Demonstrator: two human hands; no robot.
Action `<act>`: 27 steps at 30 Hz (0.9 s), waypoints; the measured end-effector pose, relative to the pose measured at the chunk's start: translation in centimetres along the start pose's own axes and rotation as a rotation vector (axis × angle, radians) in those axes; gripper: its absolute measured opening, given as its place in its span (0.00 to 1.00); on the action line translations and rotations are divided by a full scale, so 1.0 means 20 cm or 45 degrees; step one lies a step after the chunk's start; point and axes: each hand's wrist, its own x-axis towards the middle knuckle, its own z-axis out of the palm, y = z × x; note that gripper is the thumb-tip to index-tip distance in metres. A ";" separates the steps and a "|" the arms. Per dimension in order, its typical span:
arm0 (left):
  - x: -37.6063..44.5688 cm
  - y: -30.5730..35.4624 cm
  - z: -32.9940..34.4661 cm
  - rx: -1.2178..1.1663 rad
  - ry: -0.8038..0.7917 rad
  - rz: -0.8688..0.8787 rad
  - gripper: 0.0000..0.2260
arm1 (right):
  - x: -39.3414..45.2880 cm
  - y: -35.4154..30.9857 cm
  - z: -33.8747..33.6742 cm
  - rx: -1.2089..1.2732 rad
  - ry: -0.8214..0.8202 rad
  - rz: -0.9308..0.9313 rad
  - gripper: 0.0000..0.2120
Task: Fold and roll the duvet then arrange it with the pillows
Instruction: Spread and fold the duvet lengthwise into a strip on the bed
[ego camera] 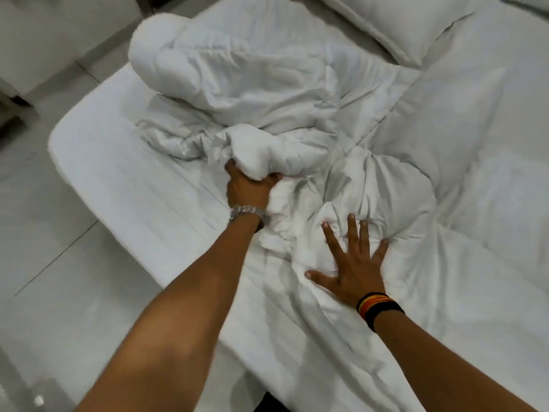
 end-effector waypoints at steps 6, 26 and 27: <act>0.15 0.04 -0.74 -0.018 0.261 0.217 0.46 | -0.02 -0.38 -0.10 0.117 -0.110 0.002 0.53; 1.49 -0.28 -1.04 -0.615 -0.274 -0.657 0.74 | 1.38 -1.71 -0.75 0.123 0.485 -0.035 0.46; 1.55 -0.24 -0.97 -0.581 -0.252 -0.642 0.73 | 1.40 -1.71 -0.69 0.064 0.436 -0.006 0.47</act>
